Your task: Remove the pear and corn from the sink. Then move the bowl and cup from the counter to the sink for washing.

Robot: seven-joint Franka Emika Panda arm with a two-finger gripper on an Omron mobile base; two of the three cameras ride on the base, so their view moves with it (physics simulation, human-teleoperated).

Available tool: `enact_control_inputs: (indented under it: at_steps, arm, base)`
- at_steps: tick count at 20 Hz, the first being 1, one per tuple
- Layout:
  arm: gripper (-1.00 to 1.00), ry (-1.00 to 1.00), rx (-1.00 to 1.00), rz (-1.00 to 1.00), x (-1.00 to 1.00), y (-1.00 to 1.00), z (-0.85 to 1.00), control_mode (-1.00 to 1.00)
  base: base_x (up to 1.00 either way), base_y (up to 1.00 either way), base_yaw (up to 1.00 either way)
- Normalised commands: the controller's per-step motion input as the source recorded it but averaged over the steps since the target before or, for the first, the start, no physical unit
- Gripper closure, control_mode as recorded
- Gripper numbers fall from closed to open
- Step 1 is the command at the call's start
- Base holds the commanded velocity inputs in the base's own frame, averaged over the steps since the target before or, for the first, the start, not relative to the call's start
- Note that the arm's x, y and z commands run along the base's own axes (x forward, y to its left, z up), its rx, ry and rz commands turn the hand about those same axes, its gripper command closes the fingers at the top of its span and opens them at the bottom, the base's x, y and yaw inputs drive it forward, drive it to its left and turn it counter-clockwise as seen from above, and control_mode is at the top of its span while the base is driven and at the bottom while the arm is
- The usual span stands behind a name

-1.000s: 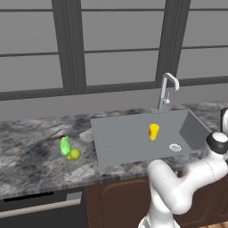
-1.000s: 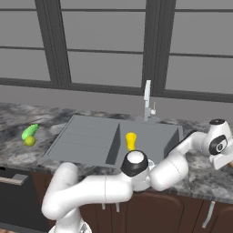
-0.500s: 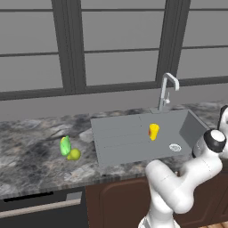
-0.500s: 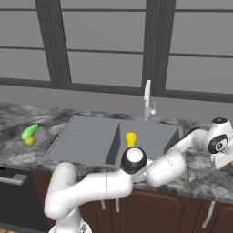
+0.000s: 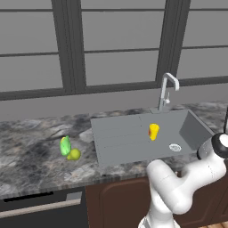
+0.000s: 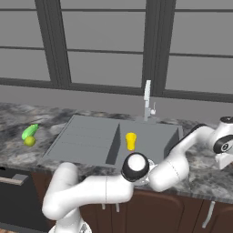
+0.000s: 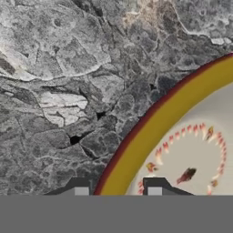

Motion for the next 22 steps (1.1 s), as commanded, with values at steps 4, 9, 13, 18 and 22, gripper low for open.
enact_control_inputs:
  at_steps: [4,9,13,18,22]
  arm:
    - [1.00,-0.22,0.04,0.21,-0.29,0.29,0.00,-1.00]
    - [1.00,-0.31,0.00,0.20,-0.38,0.28,0.10,-1.00]
    - [1.00,-0.40,0.00,0.15,-0.34,0.27,0.21,-1.00]
    - [1.00,-0.28,-0.03,0.22,-0.32,0.30,0.24,-1.00]
    - [1.00,-0.23,-0.13,0.28,-0.27,0.31,0.21,-1.00]
  base:
    - [0.00,0.00,0.00]
    - [0.00,0.00,0.00]
    - [0.00,0.00,0.00]
    - [0.00,0.00,0.00]
    - [0.00,0.00,0.00]
